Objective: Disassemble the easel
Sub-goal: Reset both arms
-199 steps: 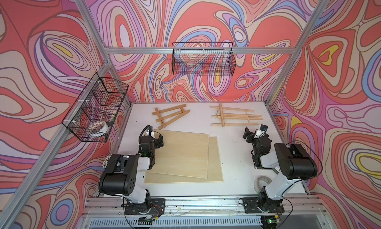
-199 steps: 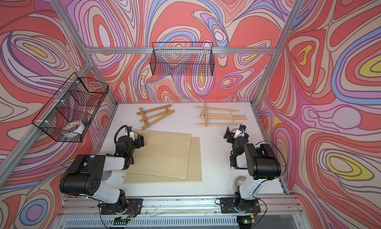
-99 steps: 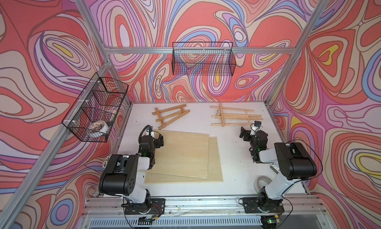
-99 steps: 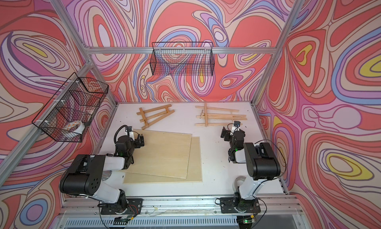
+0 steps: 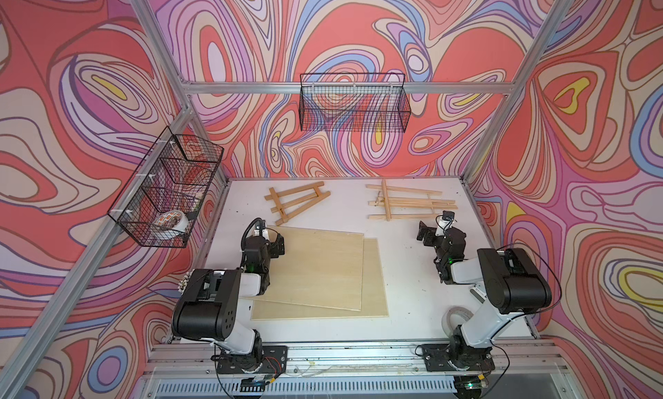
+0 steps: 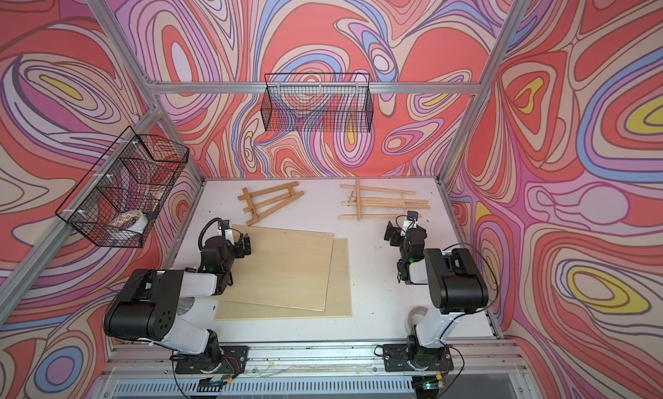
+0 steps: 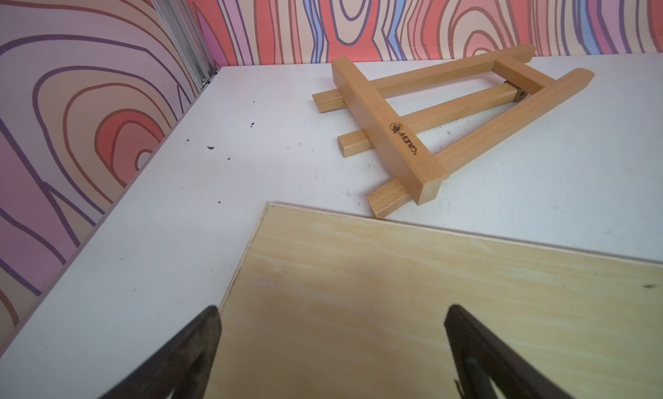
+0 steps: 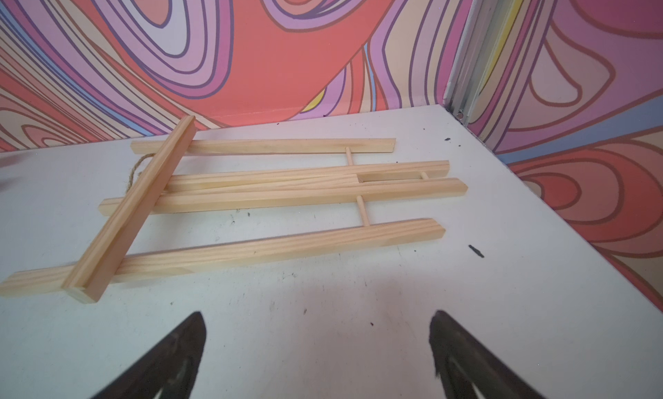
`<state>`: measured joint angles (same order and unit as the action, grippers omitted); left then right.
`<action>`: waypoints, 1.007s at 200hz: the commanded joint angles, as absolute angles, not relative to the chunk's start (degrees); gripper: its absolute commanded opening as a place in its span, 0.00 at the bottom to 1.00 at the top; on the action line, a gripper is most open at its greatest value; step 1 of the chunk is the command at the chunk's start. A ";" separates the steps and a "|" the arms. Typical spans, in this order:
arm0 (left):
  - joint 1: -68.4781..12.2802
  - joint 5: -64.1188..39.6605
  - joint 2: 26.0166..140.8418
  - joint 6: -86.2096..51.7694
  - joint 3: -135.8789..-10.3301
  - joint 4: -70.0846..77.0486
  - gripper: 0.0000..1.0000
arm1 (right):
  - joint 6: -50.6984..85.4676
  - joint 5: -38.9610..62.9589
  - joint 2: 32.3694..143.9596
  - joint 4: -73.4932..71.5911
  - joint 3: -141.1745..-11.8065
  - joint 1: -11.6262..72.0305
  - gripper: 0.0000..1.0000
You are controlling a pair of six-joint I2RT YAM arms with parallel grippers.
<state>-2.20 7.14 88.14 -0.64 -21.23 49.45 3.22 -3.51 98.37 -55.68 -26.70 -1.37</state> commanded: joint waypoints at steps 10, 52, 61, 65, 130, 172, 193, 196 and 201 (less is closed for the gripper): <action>-2.29 5.10 88.46 0.07 -21.80 50.82 1.00 | 2.68 -3.24 97.84 -55.43 -26.38 -1.14 0.98; -2.29 5.01 88.34 0.35 -21.65 50.94 1.00 | 2.64 -3.29 97.82 -55.46 -26.40 -1.17 0.98; -2.37 5.10 88.37 0.35 -21.45 51.34 1.00 | 2.66 -3.32 97.82 -55.43 -26.42 -1.14 0.98; -2.37 5.15 88.36 0.43 -21.47 51.39 1.00 | 2.64 -3.34 97.82 -55.37 -26.44 -1.14 0.99; -2.37 5.14 88.34 0.43 -21.46 51.33 1.00 | 2.58 -3.65 97.82 -55.36 -26.41 -1.05 0.98; -2.36 5.10 88.33 0.44 -21.47 51.32 1.00 | 2.55 -3.77 97.82 -55.37 -26.48 -0.88 0.98; -2.36 5.10 88.33 0.44 -21.58 51.26 1.00 | 2.47 -3.77 97.82 -55.37 -26.48 -0.88 0.98; -2.37 5.08 88.33 0.44 -21.59 51.20 1.00 | 2.48 -3.78 97.82 -55.37 -26.46 -0.88 0.98; -2.32 5.10 88.33 0.44 -21.53 51.29 1.00 | 2.49 -3.78 97.82 -55.37 -26.46 -0.91 0.98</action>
